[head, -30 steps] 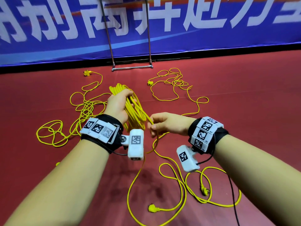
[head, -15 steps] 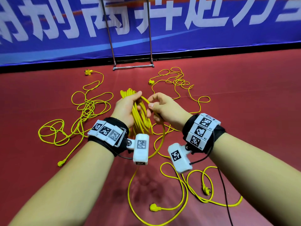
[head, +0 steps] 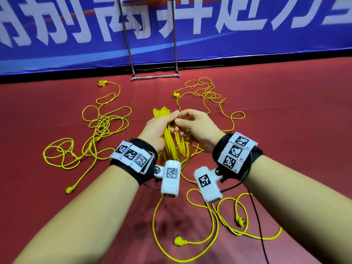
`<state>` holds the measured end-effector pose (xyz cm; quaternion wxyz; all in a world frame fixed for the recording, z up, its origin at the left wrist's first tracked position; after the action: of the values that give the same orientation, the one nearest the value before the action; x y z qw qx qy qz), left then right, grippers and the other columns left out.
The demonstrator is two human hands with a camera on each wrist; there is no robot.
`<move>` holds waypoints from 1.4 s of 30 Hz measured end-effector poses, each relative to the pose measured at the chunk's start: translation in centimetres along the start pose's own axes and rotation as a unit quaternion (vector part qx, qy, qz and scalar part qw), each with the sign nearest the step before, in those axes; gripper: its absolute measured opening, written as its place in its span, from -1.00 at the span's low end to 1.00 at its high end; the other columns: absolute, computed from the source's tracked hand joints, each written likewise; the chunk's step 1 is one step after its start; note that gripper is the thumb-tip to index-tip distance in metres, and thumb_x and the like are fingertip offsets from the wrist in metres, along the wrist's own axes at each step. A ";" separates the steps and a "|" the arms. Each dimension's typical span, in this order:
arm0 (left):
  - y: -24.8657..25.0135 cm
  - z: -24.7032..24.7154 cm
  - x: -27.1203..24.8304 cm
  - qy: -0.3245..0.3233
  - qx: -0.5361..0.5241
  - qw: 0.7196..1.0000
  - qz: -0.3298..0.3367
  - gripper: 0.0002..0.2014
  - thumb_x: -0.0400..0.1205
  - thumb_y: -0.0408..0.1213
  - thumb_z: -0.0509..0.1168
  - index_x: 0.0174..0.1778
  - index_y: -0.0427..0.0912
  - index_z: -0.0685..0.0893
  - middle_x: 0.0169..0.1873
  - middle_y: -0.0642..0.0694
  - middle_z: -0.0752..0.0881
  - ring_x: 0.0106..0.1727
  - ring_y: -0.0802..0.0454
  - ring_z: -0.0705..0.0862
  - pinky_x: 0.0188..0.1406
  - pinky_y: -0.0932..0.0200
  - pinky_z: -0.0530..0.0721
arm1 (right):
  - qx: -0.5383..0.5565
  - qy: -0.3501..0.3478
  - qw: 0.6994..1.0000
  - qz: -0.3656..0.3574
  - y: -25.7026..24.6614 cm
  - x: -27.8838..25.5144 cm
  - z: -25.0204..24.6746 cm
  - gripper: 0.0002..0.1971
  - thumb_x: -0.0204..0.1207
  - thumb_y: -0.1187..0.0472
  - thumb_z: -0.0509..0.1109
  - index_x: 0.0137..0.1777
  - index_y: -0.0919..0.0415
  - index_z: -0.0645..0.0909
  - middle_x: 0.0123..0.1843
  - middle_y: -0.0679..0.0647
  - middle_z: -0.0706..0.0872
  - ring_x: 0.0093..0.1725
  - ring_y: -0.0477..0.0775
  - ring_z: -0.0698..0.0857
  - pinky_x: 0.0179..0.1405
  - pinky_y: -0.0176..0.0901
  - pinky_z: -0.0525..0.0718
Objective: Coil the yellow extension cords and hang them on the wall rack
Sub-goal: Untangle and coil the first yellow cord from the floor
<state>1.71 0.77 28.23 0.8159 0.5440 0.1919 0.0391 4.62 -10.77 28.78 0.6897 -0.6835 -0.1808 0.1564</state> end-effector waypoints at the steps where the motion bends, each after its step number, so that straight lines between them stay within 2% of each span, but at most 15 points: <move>1: -0.1 0.0 0.0 -0.005 0.000 1.000 -0.016 -0.86 0.62 -0.29 0.42 -0.21 -0.27 0.69 -0.61 -0.10 0.55 -0.69 0.08 0.50 -0.65 0.25 0.57 | 0.005 -0.009 1.000 0.008 0.1 0.0 0.0 -0.91 0.63 0.35 0.38 0.09 0.24 0.62 -0.28 0.16 0.71 -0.46 -0.03 0.56 -0.56 -0.29 0.45; 5: -0.3 -0.3 0.1 -0.027 0.019 0.996 -0.080 -0.76 0.68 -0.21 0.33 -0.29 -0.20 0.65 -0.70 -0.08 0.47 -0.69 -0.01 0.54 -0.42 0.04 0.66 | 0.053 -0.083 0.993 0.061 0.7 -0.1 0.1 -0.78 0.62 0.42 0.34 0.19 0.17 0.57 -0.13 0.15 0.74 -0.30 0.04 0.68 -0.42 -0.17 0.65; 6: -0.3 -0.4 0.2 -0.028 0.024 0.996 -0.084 -0.76 0.69 -0.21 0.32 -0.29 -0.20 0.63 -0.69 -0.06 0.48 -0.68 0.00 0.53 -0.42 0.02 0.66 | 0.057 -0.095 0.992 0.066 0.6 -0.2 0.1 -0.76 0.63 0.44 0.32 0.20 0.16 0.53 -0.13 0.13 0.74 -0.28 0.05 0.69 -0.40 -0.16 0.67; 8: -0.2 -0.4 0.3 -0.025 0.026 0.996 -0.083 -0.77 0.69 -0.24 0.31 -0.28 -0.20 0.62 -0.63 -0.05 0.52 -0.67 0.03 0.52 -0.50 0.06 0.67 | 0.045 -0.110 0.991 0.058 0.4 -0.4 0.2 -0.73 0.62 0.47 0.32 0.20 0.17 0.46 -0.14 0.11 0.72 -0.28 0.05 0.69 -0.40 -0.16 0.67; 11: -0.1 -0.4 0.3 -0.010 0.031 0.995 -0.090 -0.77 0.68 -0.26 0.28 -0.31 -0.17 0.60 -0.55 -0.02 0.50 -0.67 0.07 0.49 -0.39 0.12 0.52 | 0.006 -0.120 0.992 0.035 0.2 -0.5 0.6 -0.63 0.56 0.54 0.35 0.24 0.22 0.37 -0.19 0.11 0.65 -0.32 0.11 0.70 -0.42 -0.11 0.65; 14: -0.1 -0.8 0.4 0.007 0.034 0.995 -0.098 -0.75 0.66 -0.23 0.28 -0.34 -0.22 0.57 -0.53 -0.10 0.53 -0.57 -0.04 0.52 -0.39 0.12 0.53 | -0.047 -0.114 0.992 0.013 0.6 -0.6 1.2 -0.54 0.51 0.58 0.37 0.27 0.23 0.29 -0.22 0.18 0.55 -0.27 0.26 0.65 -0.22 0.16 0.59; 16: -0.1 -1.0 0.4 0.010 0.030 0.994 -0.104 -0.74 0.65 -0.23 0.24 -0.36 -0.21 0.55 -0.49 -0.13 0.52 -0.55 -0.06 0.51 -0.38 0.10 0.54 | -0.061 -0.102 0.993 0.005 0.8 -0.5 1.3 -0.50 0.49 0.61 0.34 0.28 0.23 0.25 -0.22 0.20 0.54 -0.27 0.25 0.64 -0.14 0.22 0.57; 21: 0.4 -1.1 0.0 0.010 -0.023 0.993 -0.119 -0.69 0.67 -0.24 0.22 -0.42 -0.18 0.47 -0.60 -0.10 0.52 -0.58 -0.01 0.58 -0.29 0.12 0.46 | -0.040 -0.090 0.995 -0.012 0.6 -0.3 0.9 -0.56 0.51 0.65 0.29 0.23 0.25 0.27 -0.24 0.20 0.54 -0.41 0.16 0.67 -0.39 -0.02 0.67; 24: 0.4 -1.3 -0.1 0.018 -0.048 0.991 -0.123 -0.67 0.66 -0.28 0.27 -0.45 -0.21 0.48 -0.64 -0.10 0.54 -0.63 -0.02 0.60 -0.23 0.07 0.53 | -0.050 -0.106 0.993 -0.013 0.7 -0.2 0.7 -0.58 0.49 0.63 0.33 0.21 0.28 0.32 -0.30 0.21 0.58 -0.39 0.21 0.62 -0.48 -0.11 0.65; 26: 0.7 -1.4 0.0 0.030 -0.069 0.991 -0.109 -0.69 0.66 -0.36 0.25 -0.44 -0.21 0.48 -0.65 -0.06 0.51 -0.64 0.00 0.58 -0.28 0.07 0.55 | -0.092 -0.120 0.989 -0.012 1.1 -0.1 0.5 -0.58 0.47 0.61 0.38 0.21 0.30 0.34 -0.34 0.16 0.56 -0.43 0.14 0.56 -0.53 -0.20 0.56; 28: 1.1 -1.9 0.3 0.051 -0.090 0.990 -0.093 -0.70 0.64 -0.41 0.24 -0.44 -0.18 0.46 -0.64 -0.03 0.46 -0.65 0.05 0.51 -0.34 0.11 0.54 | -0.146 -0.147 0.978 -0.011 2.0 -0.1 0.3 -0.58 0.44 0.58 0.42 0.18 0.28 0.38 -0.37 0.08 0.51 -0.48 0.04 0.49 -0.53 -0.20 0.48; 34: 3.0 -4.0 1.2 0.089 -0.155 0.982 -0.057 -0.71 0.56 -0.42 0.27 -0.43 -0.11 0.37 -0.64 0.05 0.38 -0.65 0.13 0.39 -0.42 0.22 0.48 | -0.195 -0.175 0.965 0.013 4.2 0.3 -1.3 -0.74 0.48 0.55 0.42 -0.06 0.20 0.50 -0.35 0.14 0.56 -0.44 0.09 0.49 -0.48 -0.14 0.46; 36: 3.8 -4.7 1.2 0.094 -0.170 0.980 -0.039 -0.69 0.56 -0.41 0.29 -0.45 -0.10 0.35 -0.63 0.06 0.37 -0.64 0.12 0.38 -0.44 0.23 0.50 | -0.228 -0.181 0.956 0.026 5.2 0.5 -2.2 -0.76 0.50 0.55 0.40 -0.12 0.17 0.54 -0.32 0.13 0.58 -0.42 0.04 0.50 -0.45 -0.16 0.48; 38: 4.7 -5.3 1.1 0.102 -0.177 0.979 -0.016 -0.68 0.56 -0.41 0.26 -0.45 -0.09 0.33 -0.60 0.07 0.36 -0.63 0.12 0.36 -0.45 0.25 0.50 | -0.241 -0.170 0.955 0.045 6.6 0.7 -3.4 -0.78 0.53 0.54 0.38 -0.15 0.18 0.57 -0.33 0.07 0.59 -0.45 -0.05 0.51 -0.45 -0.23 0.50; 42: 6.4 -5.9 0.2 0.112 -0.205 0.972 0.025 -0.65 0.60 -0.42 0.20 -0.46 -0.09 0.29 -0.64 0.07 0.34 -0.67 0.12 0.34 -0.48 0.24 0.47 | -0.309 -0.131 0.939 0.071 9.0 0.8 -5.7 -0.81 0.57 0.40 0.38 -0.22 0.14 0.55 -0.39 0.03 0.55 -0.46 0.01 0.50 -0.44 -0.24 0.53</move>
<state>0.77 8.56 32.02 0.8822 0.3616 0.2566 0.1586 8.25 -15.27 19.82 0.4022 -0.8474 -0.2599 0.2292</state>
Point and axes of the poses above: each hand's wrist, its own x-axis towards the middle knuckle, its own z-axis out of the palm, y = z × x, the point moved 4 cm from there along x, towards the middle knuckle
